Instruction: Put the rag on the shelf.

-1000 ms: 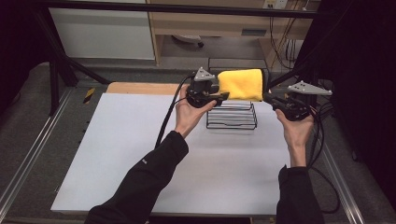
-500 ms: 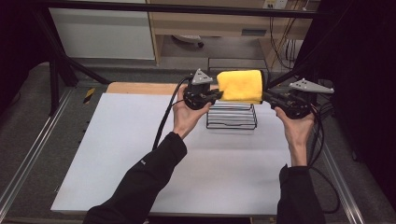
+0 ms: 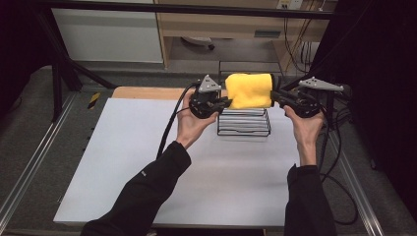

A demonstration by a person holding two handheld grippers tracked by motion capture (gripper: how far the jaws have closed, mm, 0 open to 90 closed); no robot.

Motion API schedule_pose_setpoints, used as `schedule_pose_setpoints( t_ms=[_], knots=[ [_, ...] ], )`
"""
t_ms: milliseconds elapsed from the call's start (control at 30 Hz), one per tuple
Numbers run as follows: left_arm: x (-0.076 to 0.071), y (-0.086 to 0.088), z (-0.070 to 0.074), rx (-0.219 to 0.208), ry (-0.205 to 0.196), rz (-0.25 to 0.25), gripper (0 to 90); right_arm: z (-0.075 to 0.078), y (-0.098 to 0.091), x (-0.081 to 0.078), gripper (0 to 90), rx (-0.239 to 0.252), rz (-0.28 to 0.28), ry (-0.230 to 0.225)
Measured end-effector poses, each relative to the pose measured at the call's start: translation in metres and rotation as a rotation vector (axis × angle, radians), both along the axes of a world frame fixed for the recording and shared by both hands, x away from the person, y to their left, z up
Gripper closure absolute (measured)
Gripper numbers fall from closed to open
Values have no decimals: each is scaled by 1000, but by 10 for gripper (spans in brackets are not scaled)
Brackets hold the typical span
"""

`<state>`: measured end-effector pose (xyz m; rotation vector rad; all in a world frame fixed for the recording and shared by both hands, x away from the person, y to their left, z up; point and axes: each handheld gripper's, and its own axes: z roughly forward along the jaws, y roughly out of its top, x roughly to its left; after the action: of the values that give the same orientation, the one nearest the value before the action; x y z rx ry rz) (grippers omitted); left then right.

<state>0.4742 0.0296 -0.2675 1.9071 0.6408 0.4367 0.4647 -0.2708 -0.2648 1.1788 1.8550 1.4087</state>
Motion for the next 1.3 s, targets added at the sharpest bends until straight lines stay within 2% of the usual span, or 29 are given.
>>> schedule_pose_setpoints(
  t_ms=[100, 333, 400, 467, 567, 733, 933, 1233, 1300],
  knots=[
    [1, 0, -1, -8, 9, -5, 840, -2, -4, -4, 834, 46, 19, 1],
    [1, -14, -7, -22, 9, -19, 837, 8, -10, -18, 848, 9, -19, -14],
    [2, -18, -9, -12, 6, -14, 833, 5, -13, -16, 846, -7, -38, -9],
    [4, -19, -13, 16, -7, 2, 830, 3, -12, -14, 845, -18, -44, -3],
    [8, -18, -19, 32, -8, 22, 818, -6, -9, -7, 837, -41, -53, 3],
    [10, -14, -21, 17, -5, 26, 776, -16, -7, -4, 816, -37, -46, -25],
    [6, -10, -16, 25, -17, 19, 659, -11, -8, -11, 664, -45, -23, -44],
    [-4, 7, -14, 65, 17, 7, 425, -7, -6, -21, 351, -25, -9, -54],
    [-6, 13, -15, 71, 37, 4, 377, -6, -5, -24, 273, -16, -9, -53]
  ],
)
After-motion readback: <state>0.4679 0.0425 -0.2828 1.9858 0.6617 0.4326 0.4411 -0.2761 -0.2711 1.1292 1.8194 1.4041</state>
